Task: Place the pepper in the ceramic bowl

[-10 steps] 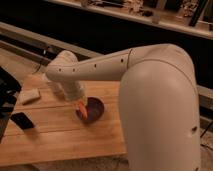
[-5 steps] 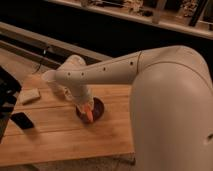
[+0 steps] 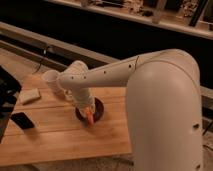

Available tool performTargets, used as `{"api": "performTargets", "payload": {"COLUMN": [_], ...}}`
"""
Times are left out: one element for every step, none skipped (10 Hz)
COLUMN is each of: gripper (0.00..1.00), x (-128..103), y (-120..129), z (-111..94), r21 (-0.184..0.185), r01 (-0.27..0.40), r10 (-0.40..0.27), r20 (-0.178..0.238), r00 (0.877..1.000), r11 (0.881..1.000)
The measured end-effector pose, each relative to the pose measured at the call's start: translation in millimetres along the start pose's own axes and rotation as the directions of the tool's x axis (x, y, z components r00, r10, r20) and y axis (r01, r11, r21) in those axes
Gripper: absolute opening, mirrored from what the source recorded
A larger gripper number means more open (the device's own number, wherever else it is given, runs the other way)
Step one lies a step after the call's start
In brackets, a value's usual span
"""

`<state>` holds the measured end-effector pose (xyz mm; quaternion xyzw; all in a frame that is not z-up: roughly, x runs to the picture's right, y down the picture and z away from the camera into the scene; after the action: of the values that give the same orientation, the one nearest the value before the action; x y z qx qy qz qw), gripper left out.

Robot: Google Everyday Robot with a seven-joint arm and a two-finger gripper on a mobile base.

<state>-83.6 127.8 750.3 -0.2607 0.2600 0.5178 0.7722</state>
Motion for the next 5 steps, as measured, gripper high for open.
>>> {"api": "performTargets", "payload": {"gripper": [0.05, 0.12, 0.21, 0.35, 0.44], "x": [0.1, 0.2, 0.2, 0.2, 0.3], "y": [-0.3, -1.2, -0.7, -0.5, -0.6], "z": [0.3, 0.2, 0.3, 0.2, 0.2], "r21": [0.001, 0.002, 0.002, 0.002, 0.002], "r01": [0.002, 0.001, 0.002, 0.003, 0.002], "r10": [-0.002, -0.001, -0.002, -0.003, -0.002], "r20": [0.000, 0.000, -0.001, -0.001, -0.001], "r00": [1.000, 1.000, 1.000, 1.000, 1.000], "r11": [1.000, 1.000, 1.000, 1.000, 1.000]}}
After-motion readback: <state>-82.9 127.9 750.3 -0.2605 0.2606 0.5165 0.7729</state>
